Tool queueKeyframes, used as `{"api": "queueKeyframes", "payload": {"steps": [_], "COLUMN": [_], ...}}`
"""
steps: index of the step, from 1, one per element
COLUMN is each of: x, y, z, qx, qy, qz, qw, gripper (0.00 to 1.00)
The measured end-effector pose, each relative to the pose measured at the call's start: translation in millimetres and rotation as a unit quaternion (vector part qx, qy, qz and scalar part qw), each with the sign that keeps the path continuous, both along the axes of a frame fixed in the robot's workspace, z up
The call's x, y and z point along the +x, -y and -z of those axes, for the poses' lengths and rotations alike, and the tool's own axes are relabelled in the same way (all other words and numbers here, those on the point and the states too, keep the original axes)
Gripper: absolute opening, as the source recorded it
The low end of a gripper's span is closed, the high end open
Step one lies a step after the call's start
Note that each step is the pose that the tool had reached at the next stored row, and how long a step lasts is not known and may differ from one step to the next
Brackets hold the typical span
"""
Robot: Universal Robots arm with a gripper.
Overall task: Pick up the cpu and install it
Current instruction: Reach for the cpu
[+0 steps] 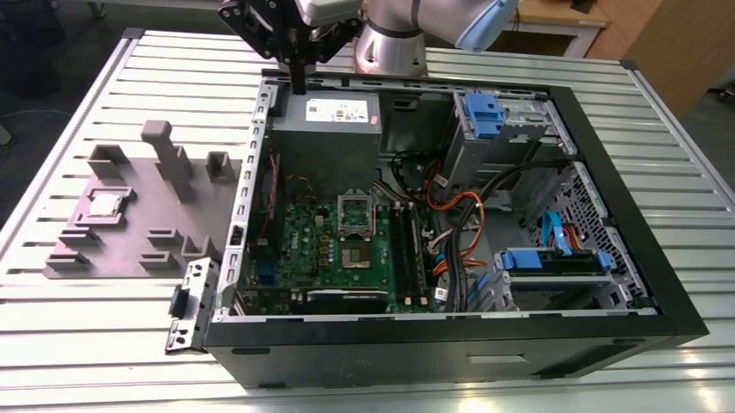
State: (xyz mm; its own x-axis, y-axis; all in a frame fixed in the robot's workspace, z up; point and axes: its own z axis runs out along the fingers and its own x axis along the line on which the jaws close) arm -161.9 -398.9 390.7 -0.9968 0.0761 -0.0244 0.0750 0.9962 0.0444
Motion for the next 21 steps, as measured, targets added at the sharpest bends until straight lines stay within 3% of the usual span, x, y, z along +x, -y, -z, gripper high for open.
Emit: {"api": "queueKeyframes", "payload": {"steps": [21], "x": [-7.0], "y": [0.0], "z": [0.5], "qx": [0.0000], "qy": [0.0000], "qz": [0.000], "qw": [1.00000], "gripper": [0.11]}}
